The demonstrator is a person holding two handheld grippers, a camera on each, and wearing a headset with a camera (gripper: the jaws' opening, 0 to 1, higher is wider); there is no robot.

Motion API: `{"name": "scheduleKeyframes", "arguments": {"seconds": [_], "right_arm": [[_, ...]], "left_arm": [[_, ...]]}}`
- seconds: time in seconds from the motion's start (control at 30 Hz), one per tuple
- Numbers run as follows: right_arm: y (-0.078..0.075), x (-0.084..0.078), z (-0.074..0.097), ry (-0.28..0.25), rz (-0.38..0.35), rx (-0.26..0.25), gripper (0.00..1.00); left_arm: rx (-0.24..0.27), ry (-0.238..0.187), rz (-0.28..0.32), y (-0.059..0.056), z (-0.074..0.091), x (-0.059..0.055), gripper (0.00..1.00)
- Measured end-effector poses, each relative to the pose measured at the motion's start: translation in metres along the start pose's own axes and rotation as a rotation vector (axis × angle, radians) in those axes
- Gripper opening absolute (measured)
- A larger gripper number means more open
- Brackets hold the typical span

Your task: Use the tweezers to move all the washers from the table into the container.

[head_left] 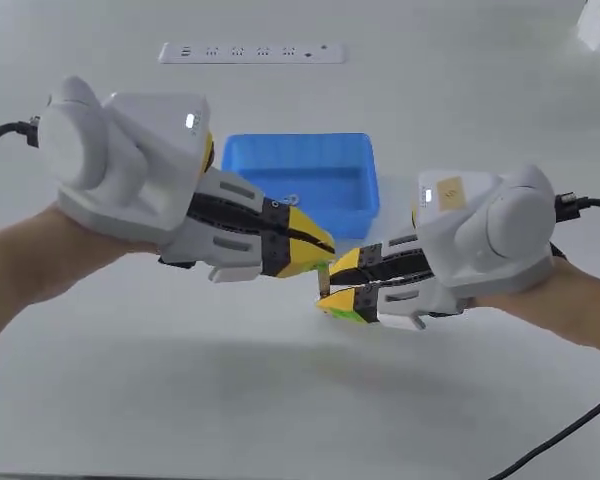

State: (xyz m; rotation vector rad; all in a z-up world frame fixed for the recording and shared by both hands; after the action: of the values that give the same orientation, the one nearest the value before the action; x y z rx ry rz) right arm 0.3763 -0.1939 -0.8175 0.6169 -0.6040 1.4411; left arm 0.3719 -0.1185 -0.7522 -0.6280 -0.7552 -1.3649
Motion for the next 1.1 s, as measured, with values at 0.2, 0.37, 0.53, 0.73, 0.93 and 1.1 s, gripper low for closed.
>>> {"name": "scheduleKeyframes", "arguments": {"seconds": [0.2, 0.37, 0.53, 0.73, 0.93, 1.1], "right_arm": [[-0.0009, 0.0025, -0.0018, -0.005, 0.004, 0.001, 0.14], [-0.0024, 0.0042, -0.0032, -0.005, 0.005, 0.001, 0.14], [-0.0026, 0.0042, -0.0042, -0.003, 0.005, 0.0, 0.14], [-0.0021, 0.0022, -0.0071, 0.006, 0.002, 0.005, 0.14], [-0.0034, 0.0011, -0.0092, 0.009, 0.005, 0.012, 0.12], [-0.0044, 0.0012, -0.0097, 0.01, 0.014, 0.015, 0.11]], "left_arm": [[0.001, -0.004, -0.004, -0.0008, 0.0024, 0.0018, 0.05], [0.004, -0.002, -0.008, -0.0005, 0.0025, 0.0015, 0.05], [0.003, 0.012, -0.015, -0.0012, 0.0017, -0.0008, 0.05], [0.002, 0.005, -0.011, -0.0009, 0.0017, -0.0003, 0.05], [-0.002, 0.004, -0.006, -0.0003, 0.0022, -0.0006, 0.05], [-0.007, 0.002, 0.004, 0.0002, 0.0023, -0.001, 0.05]]}}
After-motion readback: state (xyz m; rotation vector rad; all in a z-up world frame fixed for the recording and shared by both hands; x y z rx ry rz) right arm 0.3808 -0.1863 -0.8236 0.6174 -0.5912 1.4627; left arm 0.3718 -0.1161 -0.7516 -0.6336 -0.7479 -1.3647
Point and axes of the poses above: the centre of the closed fingertips' face, and the gripper's own axes: z roughly backward along the fingers, y roughly to its left, x roughly out of its top, the point moved 6 cm from there along z, roughly backward along the fingers, and after that the axes turned 11 degrees about y, right-handed, at the moved point
